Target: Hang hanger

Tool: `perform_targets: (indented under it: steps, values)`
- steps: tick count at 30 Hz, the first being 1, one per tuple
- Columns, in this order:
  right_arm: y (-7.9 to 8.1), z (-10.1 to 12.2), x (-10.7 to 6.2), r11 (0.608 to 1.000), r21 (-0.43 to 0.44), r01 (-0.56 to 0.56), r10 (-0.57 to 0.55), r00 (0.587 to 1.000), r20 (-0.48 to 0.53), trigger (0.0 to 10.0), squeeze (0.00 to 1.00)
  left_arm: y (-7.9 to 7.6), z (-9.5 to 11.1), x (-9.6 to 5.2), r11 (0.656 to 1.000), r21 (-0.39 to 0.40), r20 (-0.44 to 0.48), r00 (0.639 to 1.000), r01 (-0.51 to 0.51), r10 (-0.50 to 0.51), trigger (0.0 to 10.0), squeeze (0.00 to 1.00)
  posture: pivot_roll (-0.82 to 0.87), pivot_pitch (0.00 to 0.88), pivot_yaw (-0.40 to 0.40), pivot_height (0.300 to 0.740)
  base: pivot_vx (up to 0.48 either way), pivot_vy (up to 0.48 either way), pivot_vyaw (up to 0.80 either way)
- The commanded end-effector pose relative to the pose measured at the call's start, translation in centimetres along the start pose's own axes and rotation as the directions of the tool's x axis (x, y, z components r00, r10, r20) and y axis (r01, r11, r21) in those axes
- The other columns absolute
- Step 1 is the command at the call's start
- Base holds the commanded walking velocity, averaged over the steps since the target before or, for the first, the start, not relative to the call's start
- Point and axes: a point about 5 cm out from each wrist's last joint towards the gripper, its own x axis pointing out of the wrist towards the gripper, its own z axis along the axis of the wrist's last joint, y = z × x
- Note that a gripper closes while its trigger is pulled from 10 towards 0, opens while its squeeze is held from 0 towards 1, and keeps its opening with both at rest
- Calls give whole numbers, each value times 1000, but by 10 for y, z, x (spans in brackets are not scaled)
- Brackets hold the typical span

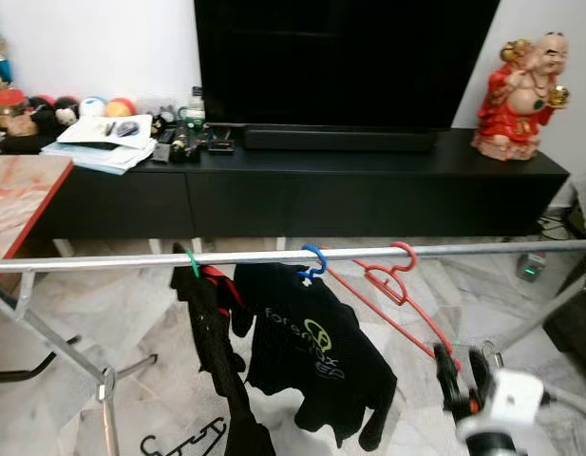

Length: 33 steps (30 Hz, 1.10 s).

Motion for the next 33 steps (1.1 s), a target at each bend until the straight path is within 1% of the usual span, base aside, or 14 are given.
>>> perform_targets:
  steps: [1,2,3,4,6,8,11,12,15,18,23,27,30,33]
  values:
    - [9,-6,11,996,10,-89,90,993,-71,10000,0,-1,-2,0,1000,22,-19,1000,10,-10,10000,0,41,0,-50,740,0,0,0]
    - [12,-10,23,991,-37,-128,124,987,-107,10000,0,-1,-1,0,1000,21,-13,1000,12,-12,10000,0,43,0,-49,740,0,0,0]
    - [13,-11,32,989,-54,-137,129,983,-127,10000,0,-1,0,0,1000,22,-9,1000,14,-14,10000,0,45,0,-48,740,0,0,0]
    - [13,-11,32,989,-54,-137,129,983,-127,10000,0,-1,0,0,1000,22,-9,1000,14,-14,10000,0,45,0,-48,740,0,0,0]
    - [14,-11,47,992,-45,-116,109,984,-140,10000,0,-1,1,0,1000,23,-5,1000,13,-13,10000,0,59,0,-53,740,0,0,0]
    - [15,-13,54,995,-29,-93,87,984,-157,10000,0,0,1,0,1000,22,-5,1000,11,-11,10000,0,76,0,-57,740,0,0,0]
    - [20,-20,54,997,-21,-76,71,981,-183,10000,0,0,1,0,1000,19,-4,1000,8,-7,10000,0,87,0,-56,740,0,0,0]
    - [22,-25,49,997,-8,-73,70,980,-187,10000,0,1,1,0,1000,15,-4,1000,5,-5,10000,0,87,0,-51,740,0,0,0]
    - [22,-30,46,997,-11,-75,72,979,-193,10000,0,2,0,0,1000,13,-5,1000,4,-4,10000,0,78,0,-42,740,0,0,431]
    - [15,-40,33,999,6,-44,45,976,-213,10000,0,2,-1,0,999,38,-21,1000,12,-11,10000,0,61,0,-27,740,0,0,800]
    - [10,-44,31,999,-2,-45,43,975,-218,10000,0,3,-1,-1,999,52,-24,1000,14,-13,10000,0,60,0,-23,740,0,0,800]
    - [5,-38,37,999,-6,-36,34,979,-200,10000,0,4,0,-1,998,54,-19,1000,15,-14,10000,0,67,0,-24,740,0,0,742]
    - [4,-29,47,1000,14,-20,22,986,-167,10000,0,3,-1,-1,998,57,-19,1000,22,-21,10000,0,71,0,-23,740,0,0,0]
    - [3,-20,57,1000,-12,-6,4,989,-148,10000,0,2,-1,-1,998,62,-23,999,32,-30,10000,0,75,0,-24,740,0,0,0]
